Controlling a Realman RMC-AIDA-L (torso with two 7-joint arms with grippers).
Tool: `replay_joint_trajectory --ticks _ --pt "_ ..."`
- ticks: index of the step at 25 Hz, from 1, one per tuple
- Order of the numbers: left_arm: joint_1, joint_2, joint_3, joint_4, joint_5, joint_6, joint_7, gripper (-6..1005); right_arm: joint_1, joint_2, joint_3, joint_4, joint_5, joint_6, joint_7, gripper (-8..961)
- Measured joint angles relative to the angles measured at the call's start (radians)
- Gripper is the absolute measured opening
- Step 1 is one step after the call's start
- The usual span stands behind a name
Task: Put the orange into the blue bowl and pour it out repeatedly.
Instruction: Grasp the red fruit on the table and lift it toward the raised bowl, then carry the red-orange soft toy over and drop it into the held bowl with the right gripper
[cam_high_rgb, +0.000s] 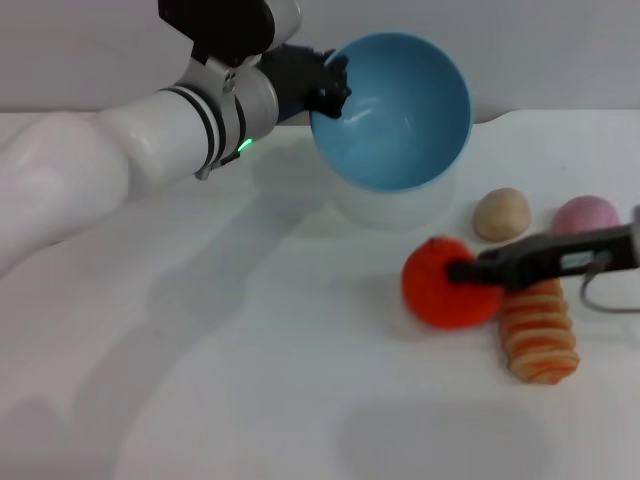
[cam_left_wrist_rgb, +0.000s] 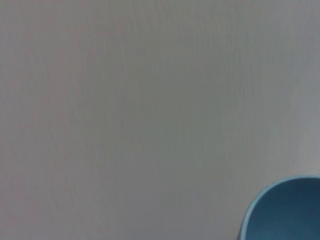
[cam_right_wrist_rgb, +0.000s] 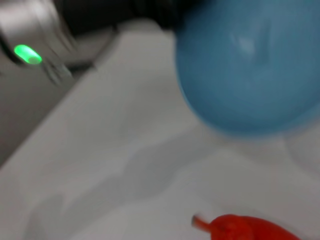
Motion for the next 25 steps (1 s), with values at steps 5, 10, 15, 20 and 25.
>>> replay_joint_trajectory --ticks 5,10,15,20,25 --pt "-0.007 0.004 -0.063 -0.008 0.014 0.139 -0.005 0 -0.057 -0.002 0.063 -0.240 0.098 -0.145 0.001 73" --pt "-0.030 0.004 -0.124 0.002 0.058 0.307 -0.033 -1 -0.054 -0.003 0.166 -0.397 0.154 -0.265 0.017 39" --pt "-0.055 0.003 -0.154 0.019 0.148 0.456 -0.129 -1 -0.056 -0.001 0.174 -0.435 0.179 -0.262 0.019 26" --pt "-0.036 -0.001 -0.124 0.084 0.155 0.495 -0.141 -1 -0.026 -0.005 0.152 -0.293 0.154 -0.203 -0.043 24" --pt "-0.031 0.000 -0.112 0.095 0.156 0.499 -0.143 -1 -0.013 -0.006 0.125 -0.186 0.108 -0.100 -0.085 25"
